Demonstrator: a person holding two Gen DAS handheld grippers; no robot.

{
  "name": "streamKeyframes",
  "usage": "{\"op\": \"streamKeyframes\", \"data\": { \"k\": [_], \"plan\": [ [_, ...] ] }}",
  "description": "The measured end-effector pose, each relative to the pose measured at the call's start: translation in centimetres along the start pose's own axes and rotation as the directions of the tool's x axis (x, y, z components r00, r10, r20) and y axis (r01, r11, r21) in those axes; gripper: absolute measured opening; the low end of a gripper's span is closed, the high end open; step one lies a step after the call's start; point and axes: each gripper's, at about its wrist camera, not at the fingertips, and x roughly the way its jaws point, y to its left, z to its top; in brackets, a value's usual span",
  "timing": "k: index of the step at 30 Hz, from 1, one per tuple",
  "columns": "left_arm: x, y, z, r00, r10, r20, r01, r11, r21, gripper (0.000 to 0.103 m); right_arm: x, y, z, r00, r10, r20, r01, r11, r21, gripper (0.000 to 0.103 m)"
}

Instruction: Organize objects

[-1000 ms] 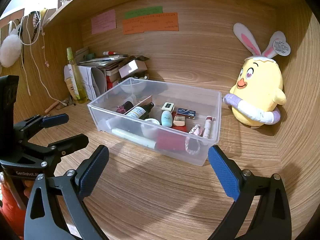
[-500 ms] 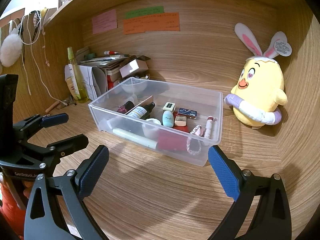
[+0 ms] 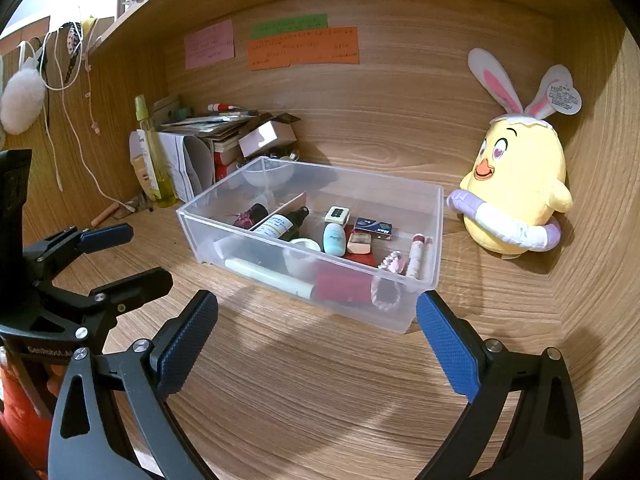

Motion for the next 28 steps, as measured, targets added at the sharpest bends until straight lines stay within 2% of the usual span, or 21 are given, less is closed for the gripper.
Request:
{"op": "streamKeyframes", "data": {
  "k": [18,28],
  "plan": [
    [0.59,0.17,-0.08,0.999,-0.036,-0.037,0.035,0.999,-0.031,0.097,0.12,-0.86,-0.27,1.0,0.006,-0.01,-0.006,0.999,0.033,0.099],
    [0.54,0.12,0.02,0.999,-0.036,-0.027,0.035,0.999,-0.029,0.098,0.16,-0.79,-0.29,1.0,0.005,-0.011,-0.005,0.999,0.032,0.099]
  ]
}}
